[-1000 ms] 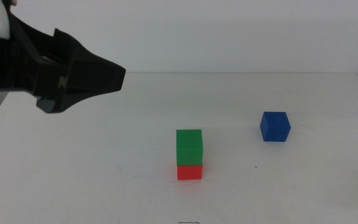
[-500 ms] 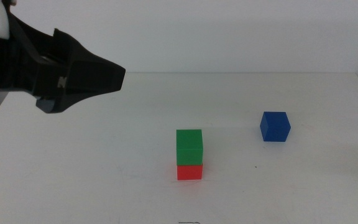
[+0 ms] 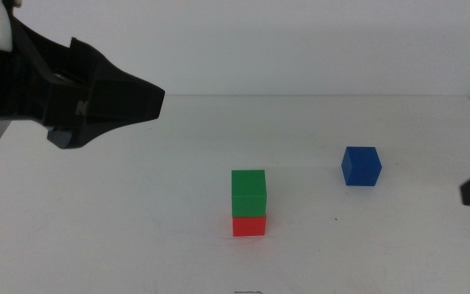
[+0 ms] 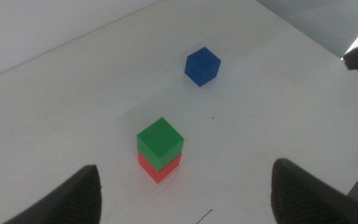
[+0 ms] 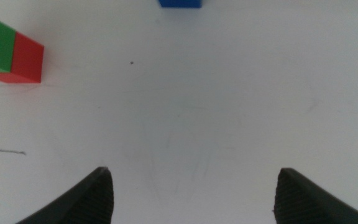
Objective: Stack red cubes first, then green, then blue cubes in a specific spot.
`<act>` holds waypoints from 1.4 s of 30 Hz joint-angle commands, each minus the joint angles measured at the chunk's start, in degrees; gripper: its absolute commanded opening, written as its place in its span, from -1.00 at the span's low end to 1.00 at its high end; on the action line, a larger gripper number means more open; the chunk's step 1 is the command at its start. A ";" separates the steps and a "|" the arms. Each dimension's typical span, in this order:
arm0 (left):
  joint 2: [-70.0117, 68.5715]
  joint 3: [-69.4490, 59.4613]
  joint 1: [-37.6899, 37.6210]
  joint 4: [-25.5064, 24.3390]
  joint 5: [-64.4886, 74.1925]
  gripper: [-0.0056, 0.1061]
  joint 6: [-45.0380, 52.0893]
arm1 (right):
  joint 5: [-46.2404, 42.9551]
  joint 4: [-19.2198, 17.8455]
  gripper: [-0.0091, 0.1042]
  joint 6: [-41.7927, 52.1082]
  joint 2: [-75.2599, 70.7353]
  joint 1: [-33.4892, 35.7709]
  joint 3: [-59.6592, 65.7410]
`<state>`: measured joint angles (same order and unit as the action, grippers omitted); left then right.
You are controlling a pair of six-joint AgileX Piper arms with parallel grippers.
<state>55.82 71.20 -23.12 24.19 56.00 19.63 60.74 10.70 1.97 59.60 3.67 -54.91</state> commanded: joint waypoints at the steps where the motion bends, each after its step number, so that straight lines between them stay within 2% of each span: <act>1: -0.57 1.20 0.08 1.78 -3.71 0.78 0.02 | -0.75 0.28 0.33 -0.12 2.69 1.25 -3.88; 3: -0.57 1.20 0.08 1.78 -3.71 0.78 0.02 | -0.62 0.80 0.33 -1.28 5.64 1.25 -5.64; 10: -0.57 1.20 0.08 1.78 -3.71 0.78 0.02 | 0.47 -4.20 0.33 -6.32 15.70 1.25 -14.11; 27: -0.52 1.20 0.08 1.78 -3.71 0.78 0.02 | 3.96 -4.59 0.39 -6.32 38.01 2.50 -33.84; 32: -0.52 1.20 0.08 1.78 -3.71 0.78 0.02 | 6.59 -7.64 0.44 -9.64 44.32 5.88 -40.47; 37: -0.52 1.20 0.08 1.78 -3.71 0.78 0.02 | 9.33 -12.45 0.51 -12.99 50.24 9.22 -45.92; 42: -0.52 1.20 0.08 1.78 -3.71 0.78 0.02 | 10.30 -12.99 0.53 -12.99 53.47 10.33 -49.08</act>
<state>55.82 70.83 -23.12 24.19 56.00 19.63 70.02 -0.76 -10.91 115.75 13.95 -101.55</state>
